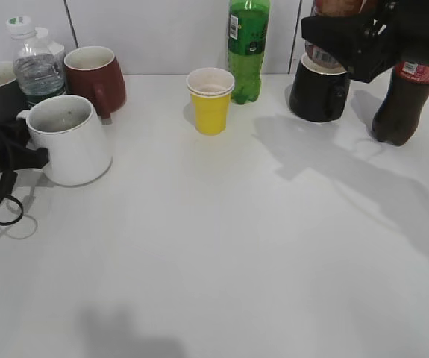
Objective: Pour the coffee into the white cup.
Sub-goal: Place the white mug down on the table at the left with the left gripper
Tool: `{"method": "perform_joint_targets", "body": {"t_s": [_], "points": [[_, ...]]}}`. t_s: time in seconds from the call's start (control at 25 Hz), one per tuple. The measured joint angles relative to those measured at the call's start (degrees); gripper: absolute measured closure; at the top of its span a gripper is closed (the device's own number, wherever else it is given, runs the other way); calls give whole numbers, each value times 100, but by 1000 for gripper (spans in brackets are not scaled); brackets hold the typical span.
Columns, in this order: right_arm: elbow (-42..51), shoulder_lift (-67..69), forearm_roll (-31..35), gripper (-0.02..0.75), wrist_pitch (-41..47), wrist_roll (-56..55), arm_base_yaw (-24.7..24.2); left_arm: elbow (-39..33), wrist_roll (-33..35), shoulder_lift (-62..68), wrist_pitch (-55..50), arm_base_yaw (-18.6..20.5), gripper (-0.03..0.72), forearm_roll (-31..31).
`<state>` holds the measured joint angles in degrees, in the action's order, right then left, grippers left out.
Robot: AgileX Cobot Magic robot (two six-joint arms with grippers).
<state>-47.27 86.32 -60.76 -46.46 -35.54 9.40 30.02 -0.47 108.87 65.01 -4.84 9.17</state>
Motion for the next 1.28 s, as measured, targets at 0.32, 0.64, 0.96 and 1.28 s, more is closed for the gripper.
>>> {"method": "perform_joint_targets", "body": {"t_s": [0.32,0.64,0.96,1.28], "points": [[0,0,0,202,9,0,0,0,5,10,-142,4,643,-31],[0,0,0,202,9,0,0,0,1,10,-182,4,643,-42],[0,0,0,202,9,0,0,17,-18,10,-262,4,638,-47],[0,0,0,203,9,0,0,23,-63,-25,-471,4,585,-57]]}}
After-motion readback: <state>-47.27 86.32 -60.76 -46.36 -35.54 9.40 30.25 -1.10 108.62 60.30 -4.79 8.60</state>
